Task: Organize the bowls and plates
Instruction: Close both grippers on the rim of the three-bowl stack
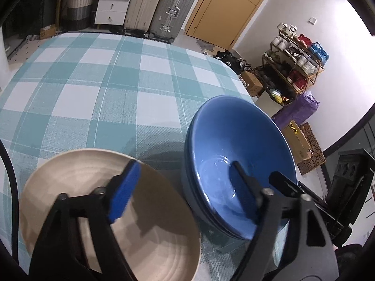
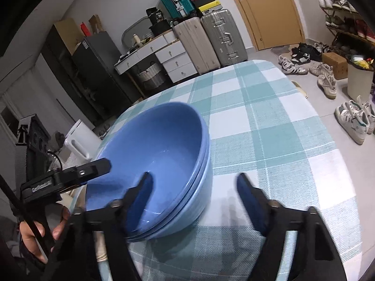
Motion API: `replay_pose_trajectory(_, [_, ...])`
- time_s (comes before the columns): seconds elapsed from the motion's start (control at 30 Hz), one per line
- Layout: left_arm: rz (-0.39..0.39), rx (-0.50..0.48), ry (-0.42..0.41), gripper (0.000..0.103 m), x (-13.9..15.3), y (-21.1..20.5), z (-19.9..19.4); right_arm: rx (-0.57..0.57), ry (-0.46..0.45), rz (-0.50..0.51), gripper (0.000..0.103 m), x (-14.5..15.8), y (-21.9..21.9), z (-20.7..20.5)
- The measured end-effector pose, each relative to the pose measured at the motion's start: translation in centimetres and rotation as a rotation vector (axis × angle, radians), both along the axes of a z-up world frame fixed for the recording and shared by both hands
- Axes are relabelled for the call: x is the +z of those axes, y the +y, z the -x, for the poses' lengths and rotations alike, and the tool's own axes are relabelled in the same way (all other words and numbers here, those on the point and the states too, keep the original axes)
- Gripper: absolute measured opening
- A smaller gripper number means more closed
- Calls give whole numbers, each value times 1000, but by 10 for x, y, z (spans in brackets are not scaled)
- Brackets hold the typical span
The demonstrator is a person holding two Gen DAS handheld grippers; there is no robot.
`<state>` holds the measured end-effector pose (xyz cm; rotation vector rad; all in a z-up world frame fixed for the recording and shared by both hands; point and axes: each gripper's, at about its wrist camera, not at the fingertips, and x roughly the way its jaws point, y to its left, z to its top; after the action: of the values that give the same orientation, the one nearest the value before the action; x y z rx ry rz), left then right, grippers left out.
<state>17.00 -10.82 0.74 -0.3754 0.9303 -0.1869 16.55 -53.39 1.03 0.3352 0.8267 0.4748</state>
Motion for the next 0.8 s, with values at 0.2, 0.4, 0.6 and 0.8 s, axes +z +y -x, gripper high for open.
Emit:
replay_pose_trajectory(0.2, [2, -45, 31, 37, -8, -9, -1, 15, -19, -10, 45, 2, 4, 3])
replay_pose_trajectory(0.4, [-80, -85, -7, 27, 1, -24, 6, -5, -21, 14, 40, 4, 5, 5])
replay_pose_trajectory(0.6, [-85, -83, -14, 27, 7, -24, 8, -12, -48, 52, 39, 9, 8, 9])
replay_pose_trajectory(0.8, [-109, -73, -44, 27, 20, -24, 16, -10, -61, 54, 39, 13, 7, 12])
